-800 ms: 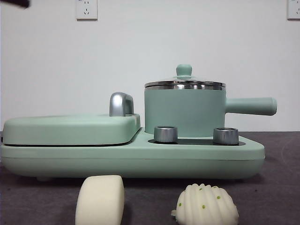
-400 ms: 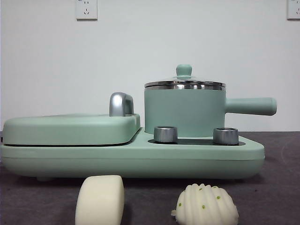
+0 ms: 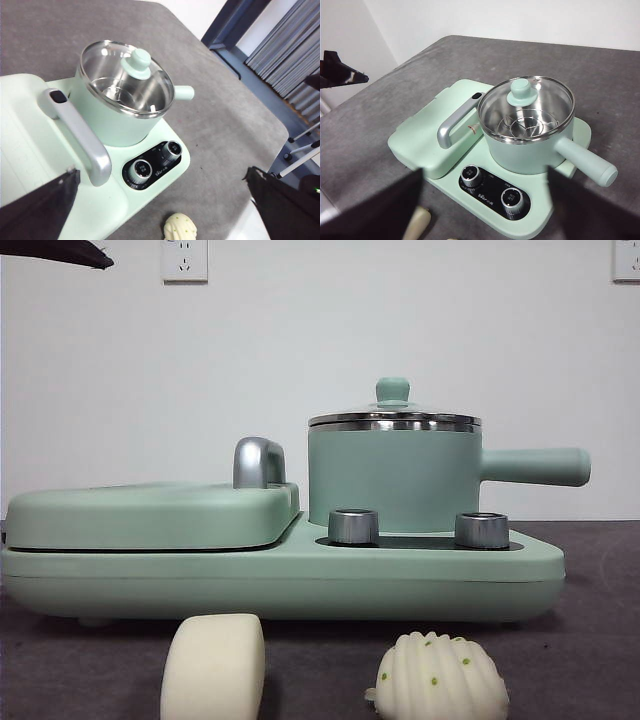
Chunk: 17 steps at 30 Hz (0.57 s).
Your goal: Put the buns in a small steamer
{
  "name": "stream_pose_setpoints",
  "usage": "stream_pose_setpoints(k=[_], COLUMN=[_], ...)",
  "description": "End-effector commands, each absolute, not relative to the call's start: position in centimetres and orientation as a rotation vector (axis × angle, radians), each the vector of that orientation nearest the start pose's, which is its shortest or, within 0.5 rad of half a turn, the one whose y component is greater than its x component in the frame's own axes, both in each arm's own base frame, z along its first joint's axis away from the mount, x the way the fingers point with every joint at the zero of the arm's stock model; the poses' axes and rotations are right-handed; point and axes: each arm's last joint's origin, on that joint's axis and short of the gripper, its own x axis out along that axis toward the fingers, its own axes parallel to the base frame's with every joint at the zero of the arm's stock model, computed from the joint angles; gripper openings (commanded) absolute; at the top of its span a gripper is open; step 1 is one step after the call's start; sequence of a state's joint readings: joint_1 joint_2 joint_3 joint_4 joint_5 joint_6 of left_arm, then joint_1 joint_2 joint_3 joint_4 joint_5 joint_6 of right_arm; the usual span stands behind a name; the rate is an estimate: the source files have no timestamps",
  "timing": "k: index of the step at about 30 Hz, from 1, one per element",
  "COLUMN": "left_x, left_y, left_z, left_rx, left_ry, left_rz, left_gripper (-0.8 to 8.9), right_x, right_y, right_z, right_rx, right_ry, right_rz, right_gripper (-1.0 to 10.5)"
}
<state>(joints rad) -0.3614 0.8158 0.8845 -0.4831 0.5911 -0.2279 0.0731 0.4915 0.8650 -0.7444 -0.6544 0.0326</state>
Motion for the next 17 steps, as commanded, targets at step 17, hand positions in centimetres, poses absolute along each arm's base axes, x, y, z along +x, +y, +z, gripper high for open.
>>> stream_pose_setpoints(k=[17], left_x=[17.9], left_y=[-8.7], left_z=[35.1], left_rx=[-0.238], left_ry=[0.63], left_rz=[-0.889], left_gripper=[6.21], right_x=[7.5], right_y=[2.4], right_z=[34.6], right_rx=[0.195], right_ry=[0.378], right_rz=[0.71], right_gripper=[4.9])
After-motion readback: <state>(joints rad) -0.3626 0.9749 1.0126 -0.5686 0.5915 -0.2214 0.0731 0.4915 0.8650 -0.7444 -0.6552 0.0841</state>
